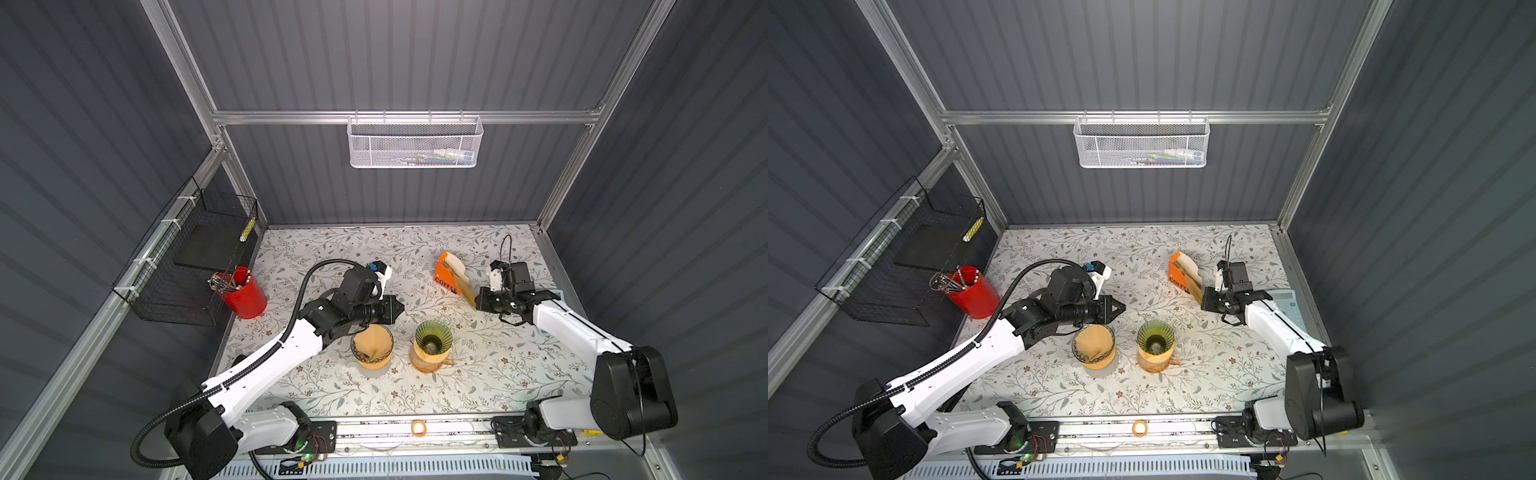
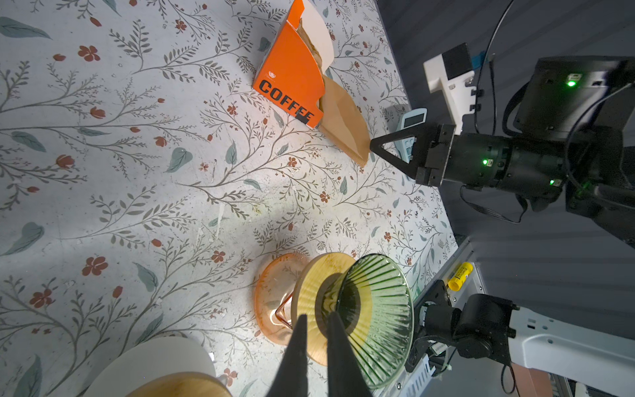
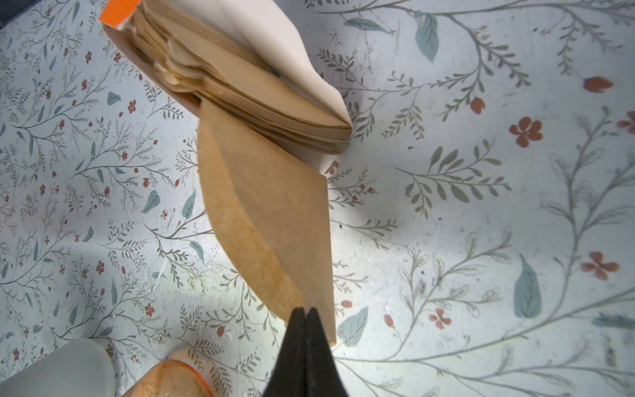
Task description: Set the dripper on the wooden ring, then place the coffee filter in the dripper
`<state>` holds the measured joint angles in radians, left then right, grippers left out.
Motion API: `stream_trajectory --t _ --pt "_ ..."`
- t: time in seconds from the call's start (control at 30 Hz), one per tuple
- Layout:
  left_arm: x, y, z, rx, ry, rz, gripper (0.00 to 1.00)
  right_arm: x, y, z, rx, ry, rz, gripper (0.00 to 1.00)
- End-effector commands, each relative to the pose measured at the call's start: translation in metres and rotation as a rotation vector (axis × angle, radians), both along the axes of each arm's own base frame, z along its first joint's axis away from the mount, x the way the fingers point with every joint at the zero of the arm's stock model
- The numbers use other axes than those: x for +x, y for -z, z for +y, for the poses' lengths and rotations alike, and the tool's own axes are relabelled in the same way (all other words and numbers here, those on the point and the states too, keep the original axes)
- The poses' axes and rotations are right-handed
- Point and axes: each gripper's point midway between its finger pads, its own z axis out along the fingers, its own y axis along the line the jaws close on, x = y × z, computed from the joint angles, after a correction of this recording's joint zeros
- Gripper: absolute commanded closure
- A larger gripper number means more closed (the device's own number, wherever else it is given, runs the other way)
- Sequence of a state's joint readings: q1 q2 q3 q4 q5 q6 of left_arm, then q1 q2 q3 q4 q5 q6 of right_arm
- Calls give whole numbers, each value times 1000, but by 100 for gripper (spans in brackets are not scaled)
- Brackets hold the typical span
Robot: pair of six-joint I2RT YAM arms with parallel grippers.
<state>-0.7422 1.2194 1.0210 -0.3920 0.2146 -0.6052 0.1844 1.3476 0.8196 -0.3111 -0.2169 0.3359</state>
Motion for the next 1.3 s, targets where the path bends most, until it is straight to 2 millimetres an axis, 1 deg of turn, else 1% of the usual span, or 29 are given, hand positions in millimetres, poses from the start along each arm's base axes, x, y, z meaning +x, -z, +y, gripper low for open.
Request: stream_trajectory --t 0.0,0.13,0.4,0.47,0.53,0.6,0.7,0.73,0.83,0.9,0.97,1.1,1.27 --pt "-2 -8 -1 -38 11 -12 86 -18 -1 -1 2 4 35 100" --pt "-2 -8 -1 -41 13 -15 86 -32 -10 2 15 -5 37 100" --pt "-4 -9 -1 -39 23 -15 86 -52 -46 7 50 -22 -18 100" --pt "-5 -9 -1 -41 27 -14 86 -56 -50 8 58 -26 -19 100" --pt "-5 -8 -2 -40 27 -13 86 -60 -50 9 59 -29 -9 100" --pt "-5 -8 -1 -39 28 -9 85 -63 -45 7 47 -22 13 100" --pt "-6 -7 -2 -40 34 -8 85 -71 -28 0 -20 32 57 83" --pt "-6 -7 -2 -42 34 -7 85 -75 -21 -1 -54 47 72 72" --pt "-6 -5 -3 -43 39 -7 85 -92 3 9 -153 28 133 59" --pt "-7 -5 -3 -43 44 -8 84 -101 20 11 -220 25 182 54" --pt "-8 -5 -4 -45 52 -11 84 -106 30 12 -279 24 207 48" --pt "-10 -4 -2 -38 59 -15 84 -111 43 8 -369 42 239 47" --pt "-11 -5 2 -38 50 -29 84 -111 52 8 -429 53 258 47"
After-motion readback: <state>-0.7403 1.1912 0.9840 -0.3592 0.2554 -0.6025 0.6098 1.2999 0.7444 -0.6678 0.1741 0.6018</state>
